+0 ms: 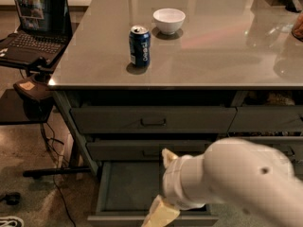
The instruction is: Close bottom drawer
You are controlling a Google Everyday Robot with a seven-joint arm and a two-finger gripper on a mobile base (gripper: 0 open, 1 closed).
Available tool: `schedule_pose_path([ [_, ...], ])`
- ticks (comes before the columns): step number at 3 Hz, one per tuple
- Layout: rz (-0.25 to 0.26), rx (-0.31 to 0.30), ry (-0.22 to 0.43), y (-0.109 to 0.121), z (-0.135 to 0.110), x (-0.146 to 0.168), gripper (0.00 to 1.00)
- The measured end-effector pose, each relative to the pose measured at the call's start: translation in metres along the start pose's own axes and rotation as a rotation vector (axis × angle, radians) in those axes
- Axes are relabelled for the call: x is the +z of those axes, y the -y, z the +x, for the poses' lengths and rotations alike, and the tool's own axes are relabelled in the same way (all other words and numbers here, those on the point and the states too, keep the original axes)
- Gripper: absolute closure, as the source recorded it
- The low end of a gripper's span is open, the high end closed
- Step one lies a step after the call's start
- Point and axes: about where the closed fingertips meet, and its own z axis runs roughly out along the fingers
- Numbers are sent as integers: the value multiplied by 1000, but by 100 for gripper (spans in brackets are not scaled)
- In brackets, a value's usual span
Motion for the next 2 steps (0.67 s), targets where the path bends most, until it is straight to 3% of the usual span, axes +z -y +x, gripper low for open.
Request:
schedule_pose_path([
  [1, -92, 35, -60, -36, 45, 82, 0],
  [2, -149, 8, -121, -63, 85, 129, 0],
])
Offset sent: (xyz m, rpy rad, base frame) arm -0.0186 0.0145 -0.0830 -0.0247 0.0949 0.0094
